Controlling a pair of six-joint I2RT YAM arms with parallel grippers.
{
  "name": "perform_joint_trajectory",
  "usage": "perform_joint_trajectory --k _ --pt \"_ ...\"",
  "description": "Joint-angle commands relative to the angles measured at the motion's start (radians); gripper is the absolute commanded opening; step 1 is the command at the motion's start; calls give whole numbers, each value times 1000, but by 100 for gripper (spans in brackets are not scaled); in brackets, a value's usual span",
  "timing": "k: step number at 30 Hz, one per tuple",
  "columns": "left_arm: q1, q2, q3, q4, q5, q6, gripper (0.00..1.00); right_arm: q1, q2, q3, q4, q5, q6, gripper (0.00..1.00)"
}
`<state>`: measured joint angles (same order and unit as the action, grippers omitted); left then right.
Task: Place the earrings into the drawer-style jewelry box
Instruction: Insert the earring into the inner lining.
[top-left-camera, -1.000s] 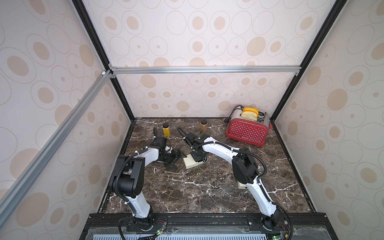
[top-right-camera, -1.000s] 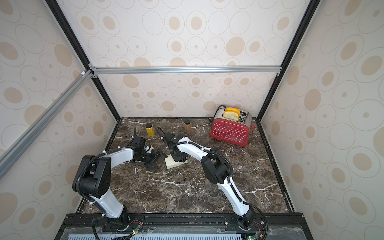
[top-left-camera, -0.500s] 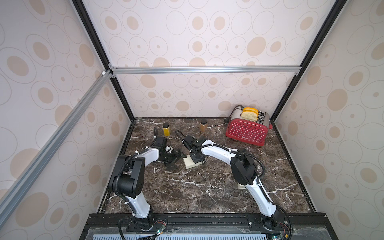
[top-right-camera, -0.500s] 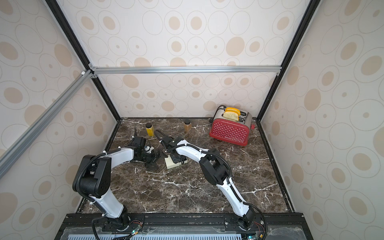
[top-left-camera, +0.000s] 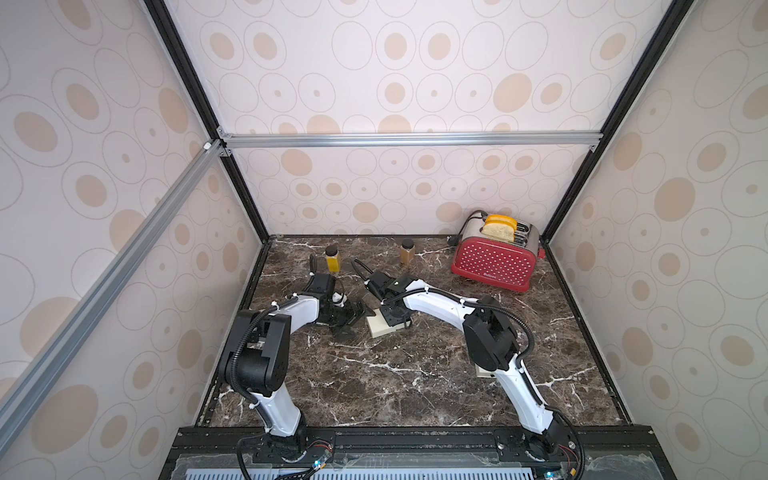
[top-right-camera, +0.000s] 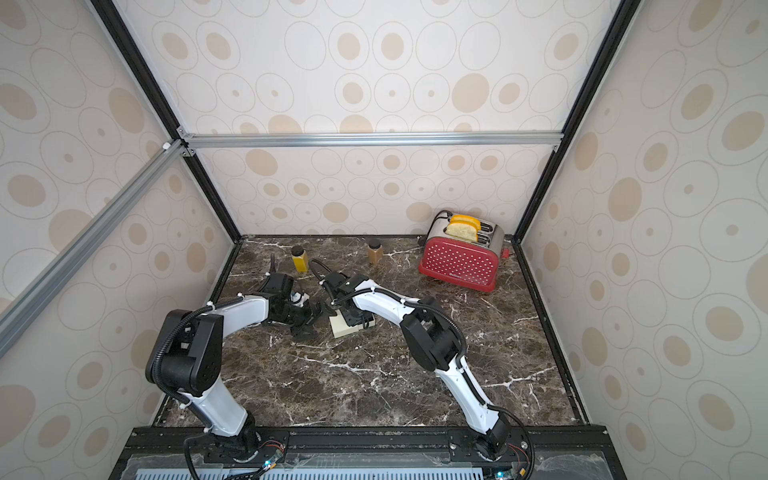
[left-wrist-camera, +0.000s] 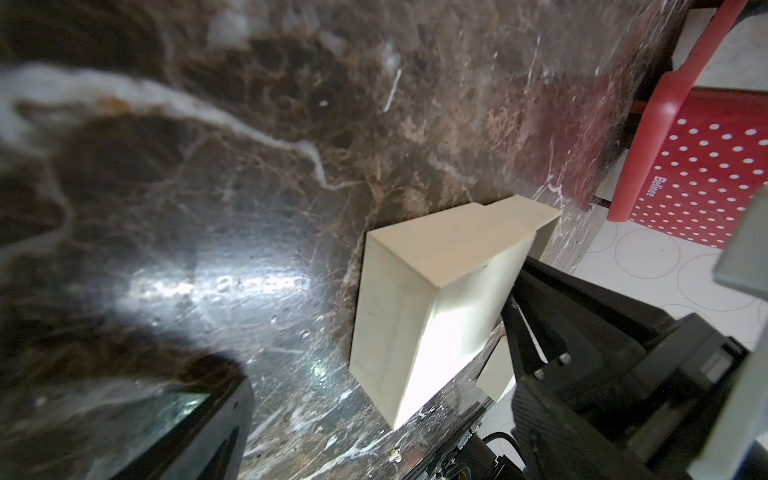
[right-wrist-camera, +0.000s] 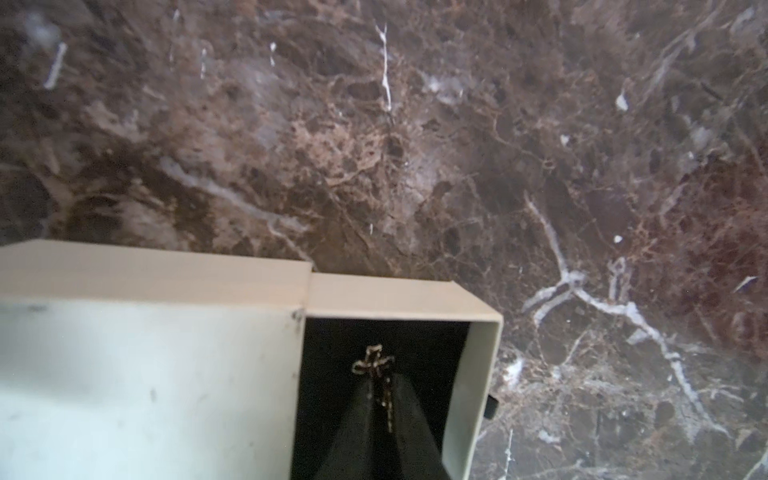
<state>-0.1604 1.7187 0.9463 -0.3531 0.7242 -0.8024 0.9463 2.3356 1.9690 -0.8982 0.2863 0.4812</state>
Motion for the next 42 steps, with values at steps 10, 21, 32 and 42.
perform_joint_trajectory --k 10,21,32,42 --pt "-16 -3 -4 -1 -2 9 99 9 -70 -24 -35 -12 0 28" --pt "-19 -8 -6 2 -4 9 99 9 -119 -30 -43 -10 -4 31" --pt "-39 16 21 -17 -11 17 99 -39 -205 -204 129 -171 15 30" --pt "-55 30 26 -18 -22 9 99 -70 -196 -249 194 -222 16 30"
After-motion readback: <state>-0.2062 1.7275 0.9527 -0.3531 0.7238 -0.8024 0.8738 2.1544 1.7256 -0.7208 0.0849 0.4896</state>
